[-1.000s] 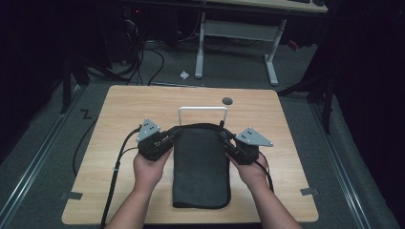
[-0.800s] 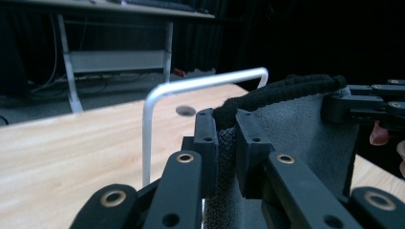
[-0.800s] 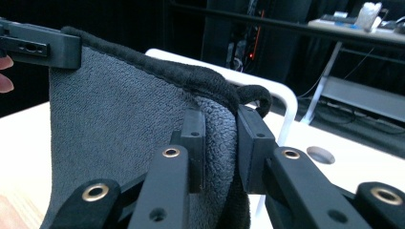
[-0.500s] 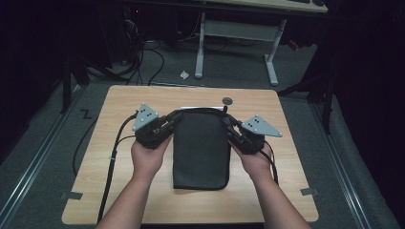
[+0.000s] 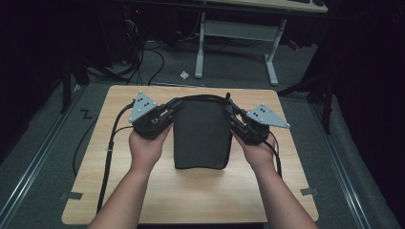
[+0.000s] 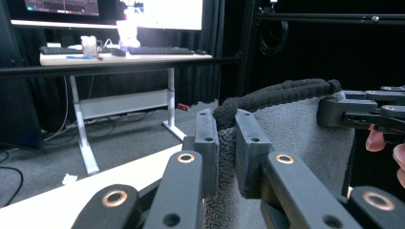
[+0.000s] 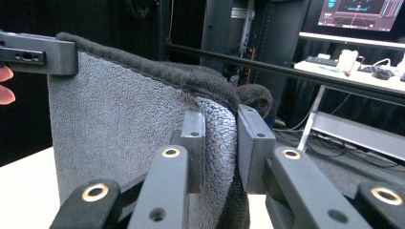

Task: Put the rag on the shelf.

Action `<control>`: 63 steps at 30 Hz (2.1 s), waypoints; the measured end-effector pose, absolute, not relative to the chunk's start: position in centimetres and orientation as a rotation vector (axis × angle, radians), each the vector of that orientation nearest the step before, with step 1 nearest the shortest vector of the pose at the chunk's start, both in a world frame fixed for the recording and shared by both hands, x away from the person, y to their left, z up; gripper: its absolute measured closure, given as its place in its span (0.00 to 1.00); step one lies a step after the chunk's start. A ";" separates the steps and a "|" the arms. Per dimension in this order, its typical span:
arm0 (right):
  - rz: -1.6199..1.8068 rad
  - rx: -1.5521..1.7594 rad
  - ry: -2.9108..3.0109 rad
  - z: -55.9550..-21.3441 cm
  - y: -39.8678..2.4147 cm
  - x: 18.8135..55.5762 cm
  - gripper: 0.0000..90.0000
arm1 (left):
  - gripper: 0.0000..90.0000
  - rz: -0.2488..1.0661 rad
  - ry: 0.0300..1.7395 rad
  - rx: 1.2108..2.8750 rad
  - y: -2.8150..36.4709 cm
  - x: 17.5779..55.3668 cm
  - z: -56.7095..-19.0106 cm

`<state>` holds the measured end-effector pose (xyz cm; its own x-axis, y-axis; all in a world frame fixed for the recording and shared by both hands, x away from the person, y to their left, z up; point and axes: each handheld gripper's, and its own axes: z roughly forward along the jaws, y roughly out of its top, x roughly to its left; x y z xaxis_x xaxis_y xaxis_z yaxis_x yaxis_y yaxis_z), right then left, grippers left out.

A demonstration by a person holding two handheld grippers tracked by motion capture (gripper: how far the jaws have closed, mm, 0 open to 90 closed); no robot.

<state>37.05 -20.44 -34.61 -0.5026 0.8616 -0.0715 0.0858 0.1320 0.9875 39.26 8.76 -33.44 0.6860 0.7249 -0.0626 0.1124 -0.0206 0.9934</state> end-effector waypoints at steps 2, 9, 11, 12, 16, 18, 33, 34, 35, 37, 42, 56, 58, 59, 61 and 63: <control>1.438 0.916 1.721 -34.3 -20.4 37.1 0.84 | 0.90 0.566 0.714 1.538 8.8 39.4 -33.1; 1.447 0.912 1.709 -33.3 -20.4 37.7 0.84 | 0.91 0.568 0.723 1.537 8.8 40.0 -32.5; 1.456 0.914 1.709 -33.1 -20.4 37.8 0.84 | 0.91 0.565 0.727 1.539 8.9 40.3 -32.3; 1.452 0.909 1.709 -33.0 -20.4 37.9 0.84 | 0.91 0.564 0.726 1.540 8.9 40.4 -32.2; 1.450 0.896 1.708 -32.6 -20.5 38.2 0.84 | 0.91 0.585 0.713 1.546 8.8 40.7 -31.8; 1.448 0.891 1.707 -32.5 -20.5 38.4 0.85 | 0.91 0.593 0.716 1.553 8.7 41.0 -31.8; 1.445 0.909 1.696 -32.2 -20.5 41.9 0.85 | 0.91 0.669 0.731 1.596 8.0 45.2 -30.8; 1.446 0.909 1.694 -32.2 -20.5 42.3 0.85 | 0.91 0.671 0.730 1.596 8.0 45.4 -30.8; 1.447 0.915 1.693 -32.2 -20.4 42.6 0.85 | 0.91 0.675 0.730 1.598 8.0 45.9 -30.8; 1.449 0.921 1.693 -32.2 -20.4 43.4 0.85 | 0.91 0.681 0.731 1.596 7.9 46.4 -30.8; 1.458 0.935 1.696 -32.5 -20.6 45.2 0.85 | 0.91 0.694 0.743 1.600 7.7 48.2 -31.2; 1.399 0.952 1.816 -35.1 -21.2 50.3 0.84 | 0.91 0.650 0.814 1.693 7.2 53.1 -34.9; 1.396 0.968 1.851 -35.8 -21.5 50.7 0.84 | 0.92 0.613 0.832 1.725 7.1 53.6 -35.7; 1.389 0.967 1.864 -36.2 -21.6 50.8 0.84 | 0.92 0.588 0.841 1.738 7.1 53.9 -36.1; 1.373 0.974 1.885 -37.0 -21.8 51.0 0.84 | 0.93 0.564 0.852 1.748 7.0 54.0 -36.9; 1.361 0.981 1.898 -37.7 -22.1 51.2 0.84 | 0.93 0.546 0.860 1.754 6.9 54.1 -37.6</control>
<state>51.16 -22.06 -37.65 -0.5473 0.8355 -0.0495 0.2213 0.2015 0.9541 54.05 6.86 -37.59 0.6363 0.7701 -0.0447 0.2866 -0.1823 0.9405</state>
